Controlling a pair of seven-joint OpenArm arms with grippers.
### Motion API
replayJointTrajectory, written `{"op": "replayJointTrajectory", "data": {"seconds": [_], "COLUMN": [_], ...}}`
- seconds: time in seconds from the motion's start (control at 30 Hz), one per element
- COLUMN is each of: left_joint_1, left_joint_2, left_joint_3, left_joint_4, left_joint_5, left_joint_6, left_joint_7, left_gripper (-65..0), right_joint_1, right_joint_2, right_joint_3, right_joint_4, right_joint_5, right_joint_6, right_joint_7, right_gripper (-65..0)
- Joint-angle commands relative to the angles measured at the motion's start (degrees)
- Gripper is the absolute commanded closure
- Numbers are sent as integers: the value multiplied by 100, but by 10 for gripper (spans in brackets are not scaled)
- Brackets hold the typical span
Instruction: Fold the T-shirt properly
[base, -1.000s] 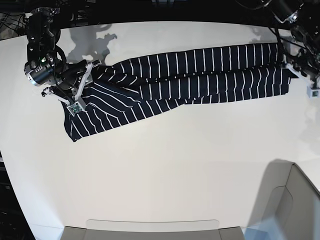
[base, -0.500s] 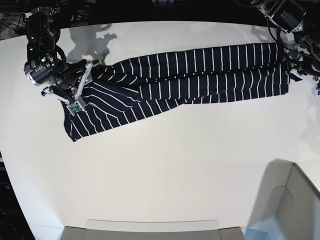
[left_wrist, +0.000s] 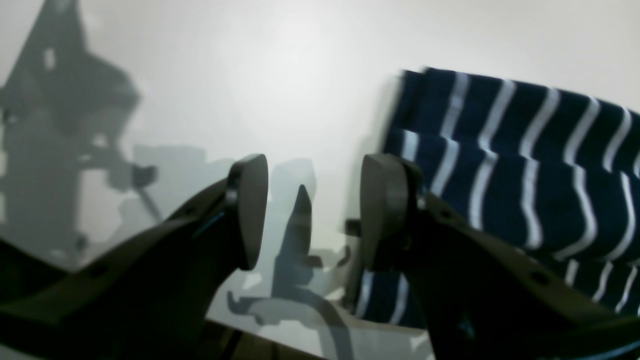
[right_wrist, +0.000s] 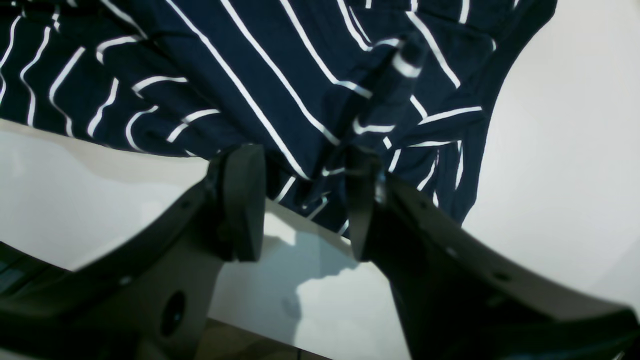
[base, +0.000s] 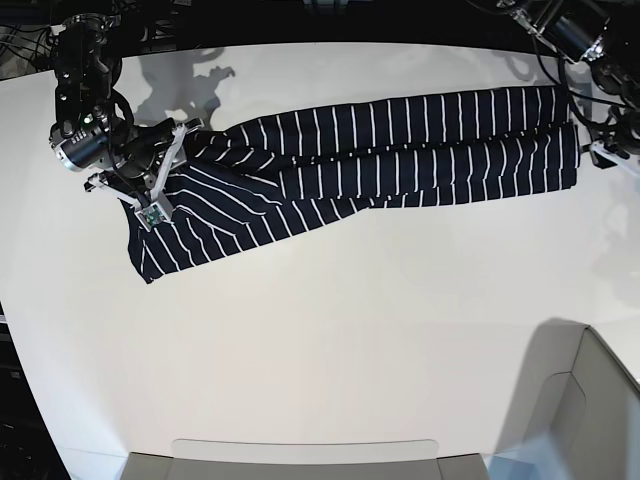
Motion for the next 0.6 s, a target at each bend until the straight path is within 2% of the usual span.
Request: {"op": "replayJointTrajectory", "data": {"seconds": [0.0, 0.23, 0.43, 0.57], "left_joint_1": [-24, -15, -15, 29], "left_joint_2": [-82, 173, 164, 41], "left_joint_3": [5, 234, 295, 295], "left_joint_4": [88, 0, -1099, -1758], "left_joint_5": [-39, -13, 5, 5], "left_joint_6": [-6, -6, -6, -6], "left_joint_7": [8, 8, 8, -190], "left_gripper": [-303, -303, -303, -303], "right_joint_1": [80, 80, 71, 71], "right_joint_2": [68, 68, 77, 86], "right_joint_3": [19, 19, 19, 19], "right_joint_4": [83, 83, 83, 83], "right_joint_5": [28, 28, 28, 28], "right_joint_6": [17, 17, 17, 17], "right_joint_7": [16, 16, 16, 16], "right_gripper": [-265, -265, -265, -265]}}
